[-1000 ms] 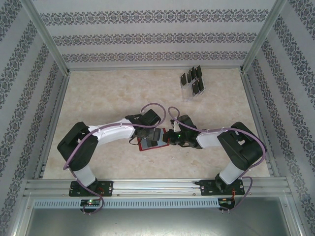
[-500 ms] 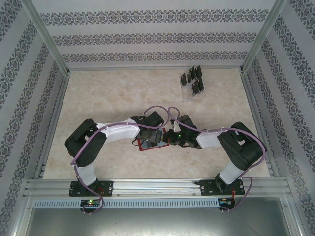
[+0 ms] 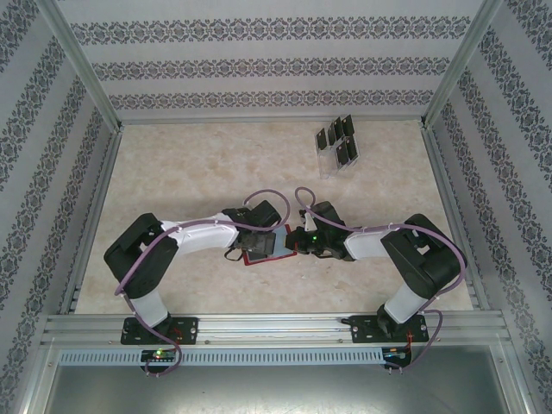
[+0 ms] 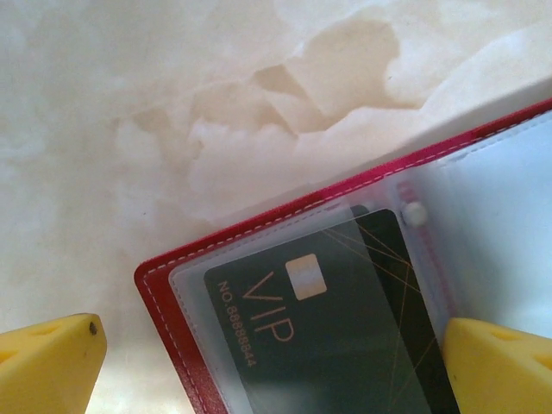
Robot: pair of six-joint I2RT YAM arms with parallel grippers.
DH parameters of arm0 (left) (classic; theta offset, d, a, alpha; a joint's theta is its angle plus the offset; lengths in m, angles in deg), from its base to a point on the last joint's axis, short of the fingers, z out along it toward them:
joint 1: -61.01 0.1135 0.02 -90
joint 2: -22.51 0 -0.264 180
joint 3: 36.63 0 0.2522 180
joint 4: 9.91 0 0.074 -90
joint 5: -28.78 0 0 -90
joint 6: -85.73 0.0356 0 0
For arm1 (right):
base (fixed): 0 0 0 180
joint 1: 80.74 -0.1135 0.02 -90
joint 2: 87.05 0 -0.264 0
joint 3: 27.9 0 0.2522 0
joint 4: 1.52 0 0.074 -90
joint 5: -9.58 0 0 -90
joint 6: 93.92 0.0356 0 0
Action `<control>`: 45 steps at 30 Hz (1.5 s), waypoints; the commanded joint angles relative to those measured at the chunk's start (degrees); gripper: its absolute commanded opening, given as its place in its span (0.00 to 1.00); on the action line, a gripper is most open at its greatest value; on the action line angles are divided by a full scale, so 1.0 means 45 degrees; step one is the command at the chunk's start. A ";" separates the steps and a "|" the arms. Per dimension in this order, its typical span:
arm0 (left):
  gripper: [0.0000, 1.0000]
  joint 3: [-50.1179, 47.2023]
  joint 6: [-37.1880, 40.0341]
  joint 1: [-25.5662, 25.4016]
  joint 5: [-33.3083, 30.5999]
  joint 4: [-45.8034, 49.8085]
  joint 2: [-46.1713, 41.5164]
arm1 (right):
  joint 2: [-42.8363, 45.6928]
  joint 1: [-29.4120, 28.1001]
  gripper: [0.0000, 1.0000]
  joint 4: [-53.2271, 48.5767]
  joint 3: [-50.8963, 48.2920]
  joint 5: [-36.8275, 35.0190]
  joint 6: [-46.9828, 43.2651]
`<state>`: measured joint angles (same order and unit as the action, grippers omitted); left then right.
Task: Put the credit cards into the card holder
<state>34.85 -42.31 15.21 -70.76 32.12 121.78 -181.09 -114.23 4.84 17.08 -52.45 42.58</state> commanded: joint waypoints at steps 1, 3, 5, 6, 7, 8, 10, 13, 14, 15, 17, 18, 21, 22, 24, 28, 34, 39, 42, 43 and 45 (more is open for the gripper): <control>1.00 -0.0369 -0.0227 -0.0066 -0.0555 0.0788 -0.0358 | -0.0328 0.0256 0.00 -0.0849 -0.0425 -0.0902 -0.0217; 1.00 -0.0456 -0.0241 -0.0037 -0.0603 0.0788 -0.0417 | -0.0313 0.0256 0.00 -0.0872 -0.0434 -0.0903 -0.0226; 1.00 -0.0533 -0.0256 0.0012 -0.0689 0.0807 -0.0491 | -0.0291 0.0258 0.00 -0.0911 -0.0434 -0.0934 -0.0226; 1.00 -0.0574 -0.0226 0.0050 -0.0737 0.0807 -0.0523 | -0.0294 0.0256 0.00 -0.0935 -0.0432 -0.0941 -0.0217; 1.00 -0.0605 -0.0235 0.0097 -0.0779 0.0807 -0.0553 | -0.0295 0.0271 0.00 -0.0926 -0.0434 -0.0942 -0.0217; 1.00 -0.0649 -0.0229 0.0134 -0.0807 0.0807 -0.0574 | -0.0294 0.0275 0.00 -0.0930 -0.0434 -0.0941 -0.0221; 1.00 -0.0685 -0.0200 0.0215 -0.0847 0.0823 -0.0613 | -0.0294 0.0276 0.00 -0.0952 -0.0429 -0.0941 -0.0216; 1.00 -0.0744 -0.0201 0.0266 -0.0888 0.0798 -0.0671 | -0.0274 0.0266 0.00 -0.0975 -0.0425 -0.0960 -0.0231; 1.00 -0.0750 -0.0218 0.0273 -0.0917 0.0824 -0.0672 | -0.0261 0.0276 0.00 -0.1003 -0.0415 -0.0961 -0.0216; 1.00 -0.0762 -0.0228 0.0276 -0.0942 0.0845 -0.0699 | -0.0258 0.0275 0.00 -0.1011 -0.0405 -0.0961 -0.0207; 1.00 -0.0791 -0.0266 0.0276 -0.0980 0.0841 -0.0747 | -0.0267 0.0278 0.00 -0.1027 -0.0377 -0.0961 -0.0202; 1.00 -0.0826 -0.0258 0.0276 -0.0990 0.0830 -0.0777 | -0.0255 0.0285 0.00 -0.1032 -0.0349 -0.0932 -0.0178; 1.00 -0.0940 -0.0129 0.0276 -0.0876 0.0457 -0.1074 | -0.0127 0.0276 0.00 -0.1031 -0.0223 -0.0693 -0.0190; 1.00 -0.0935 -0.0083 0.0276 -0.0861 0.0357 -0.1220 | -0.0001 0.0275 0.00 -0.1006 -0.0155 -0.0501 -0.0230; 1.00 -0.0825 0.0004 0.0273 -0.0886 0.0374 -0.1492 | 0.0388 0.0303 0.05 -0.1070 0.0037 -0.0160 -0.0343; 1.00 -0.0755 -0.0006 0.0387 -0.0633 0.0373 -0.2074 | 0.1730 0.0306 0.17 -0.2286 0.0728 -0.0083 -0.0794; 1.00 -0.1497 -0.0294 0.0617 0.0005 -0.0012 -0.2861 | 0.2837 0.0261 0.27 -0.5218 0.1949 -0.1134 -0.1900; 1.00 -0.2315 -0.0537 0.0724 0.0040 -0.0176 -0.3243 | 0.2665 -0.0152 0.30 -0.6621 0.2550 -0.1781 -0.2589; 1.00 -0.2822 -0.0662 0.0857 0.0055 -0.0397 -0.3499 | 0.2578 -0.0628 0.30 -0.7243 0.2670 -0.2211 -0.2712; 1.00 -0.2978 -0.0672 0.0899 0.0050 -0.0469 -0.3584 | 0.2583 -0.0798 0.30 -0.7398 0.2652 -0.2360 -0.2665; 1.00 -0.3180 -0.0692 0.1030 0.0091 -0.0621 -0.3674 | 0.2558 -0.1165 0.30 -0.7731 0.2642 -0.2736 -0.2517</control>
<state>21.64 -44.06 18.77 -70.37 31.29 106.98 -169.09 -117.77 -24.67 27.92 -61.04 32.42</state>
